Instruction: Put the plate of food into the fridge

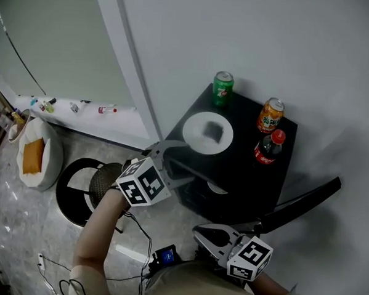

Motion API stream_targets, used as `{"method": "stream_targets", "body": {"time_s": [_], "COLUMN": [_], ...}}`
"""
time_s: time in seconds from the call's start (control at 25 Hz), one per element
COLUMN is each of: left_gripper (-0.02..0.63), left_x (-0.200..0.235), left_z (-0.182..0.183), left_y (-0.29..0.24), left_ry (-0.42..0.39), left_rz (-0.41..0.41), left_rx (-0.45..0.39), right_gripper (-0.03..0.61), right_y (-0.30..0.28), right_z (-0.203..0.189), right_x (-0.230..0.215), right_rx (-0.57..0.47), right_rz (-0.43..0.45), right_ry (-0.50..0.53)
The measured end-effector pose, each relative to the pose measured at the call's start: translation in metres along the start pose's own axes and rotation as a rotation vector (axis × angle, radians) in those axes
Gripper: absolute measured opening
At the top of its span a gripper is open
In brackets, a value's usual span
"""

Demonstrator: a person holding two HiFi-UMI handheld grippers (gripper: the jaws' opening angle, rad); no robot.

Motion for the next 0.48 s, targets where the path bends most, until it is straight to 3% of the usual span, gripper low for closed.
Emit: {"method": "stream_targets", "body": {"time_s": [0.12, 0.28, 0.48], "left_gripper": [0.317, 0.324, 0.328], "left_x": [0.004, 0.005, 0.006], "left_z": [0.003, -0.004, -0.005], "left_y": [-0.010, -0.022, -0.032], "left_ry": [-0.048, -0.129, -0.131], "left_rz": [-0.030, -0.103, -0.207], "left_rx": [0.013, 0.098, 0.146], "right_gripper": [0.020, 0.021, 0.021], "right_y": [0.003, 0.005, 0.006], "right_z": [-0.001, -0.003, -0.006], "right_x": [-0.002, -0.004, -0.004], "right_rx": [-0.001, -0.015, -0.012], "right_rz": [-0.008, -0.030, -0.044], "right_ry": [-0.002, -0.016, -0.023]}}
Point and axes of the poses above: the fingertips, and each gripper's own axes: y backward along the fingers, x to its left, z out of its top, the point moved 5 cm from there along y, backward along the fingers, and after that the axes turned 13 degrees about z, right-handed, at the moved point
